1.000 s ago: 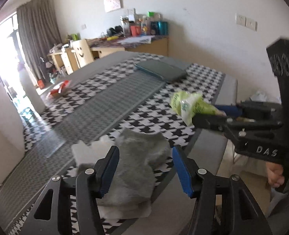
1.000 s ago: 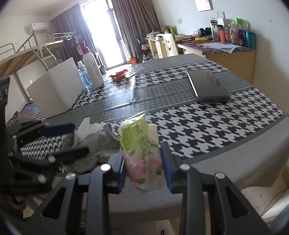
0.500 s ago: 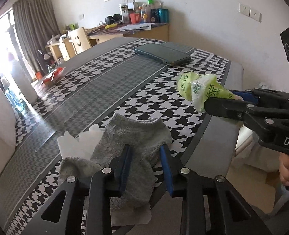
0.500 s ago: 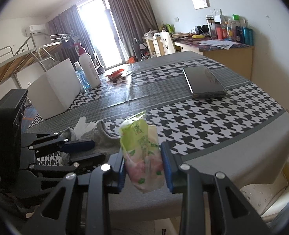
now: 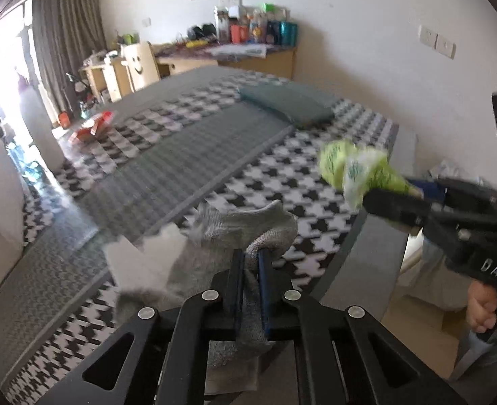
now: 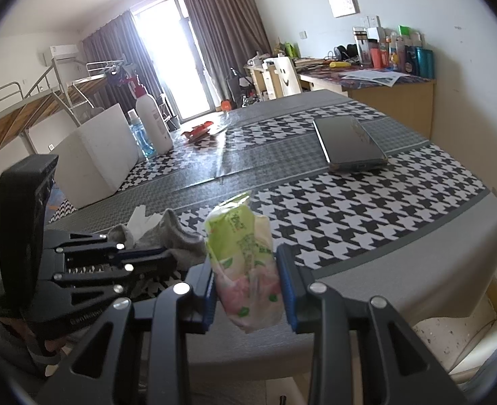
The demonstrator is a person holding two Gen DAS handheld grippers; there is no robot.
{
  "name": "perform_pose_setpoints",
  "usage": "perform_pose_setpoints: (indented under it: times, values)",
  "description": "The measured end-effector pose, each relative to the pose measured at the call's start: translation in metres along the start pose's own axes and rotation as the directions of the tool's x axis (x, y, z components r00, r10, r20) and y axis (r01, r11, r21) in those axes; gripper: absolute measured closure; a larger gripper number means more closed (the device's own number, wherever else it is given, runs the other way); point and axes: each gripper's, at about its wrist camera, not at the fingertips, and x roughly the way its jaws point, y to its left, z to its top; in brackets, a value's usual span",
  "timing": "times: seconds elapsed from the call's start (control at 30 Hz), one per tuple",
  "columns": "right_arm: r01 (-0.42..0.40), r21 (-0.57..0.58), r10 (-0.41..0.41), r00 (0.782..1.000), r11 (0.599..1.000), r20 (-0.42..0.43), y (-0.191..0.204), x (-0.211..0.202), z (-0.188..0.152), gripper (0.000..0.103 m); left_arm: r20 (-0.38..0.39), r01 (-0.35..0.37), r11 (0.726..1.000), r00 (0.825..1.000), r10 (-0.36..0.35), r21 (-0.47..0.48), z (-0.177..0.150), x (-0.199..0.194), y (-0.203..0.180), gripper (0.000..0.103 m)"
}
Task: Organize soft objects
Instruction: 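Lift the grey sock with the left tool while the right tool holds the packet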
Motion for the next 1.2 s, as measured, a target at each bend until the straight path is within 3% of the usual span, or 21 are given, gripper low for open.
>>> perform_pose_setpoints:
  times: [0.43, 1.2]
  values:
    - [-0.026, -0.042, 0.027, 0.999, 0.999, 0.030, 0.023, -0.002, 0.017, 0.066, 0.161, -0.059, 0.995, 0.984, 0.071, -0.078, 0.025, -0.058, 0.035, 0.094]
    - [-0.086, -0.152, 0.095, 0.994, 0.985, 0.051, 0.086, 0.009, 0.063, 0.066, 0.291, -0.178, 0.963, 0.928, 0.232, -0.200, 0.023, -0.125, 0.086, 0.094]
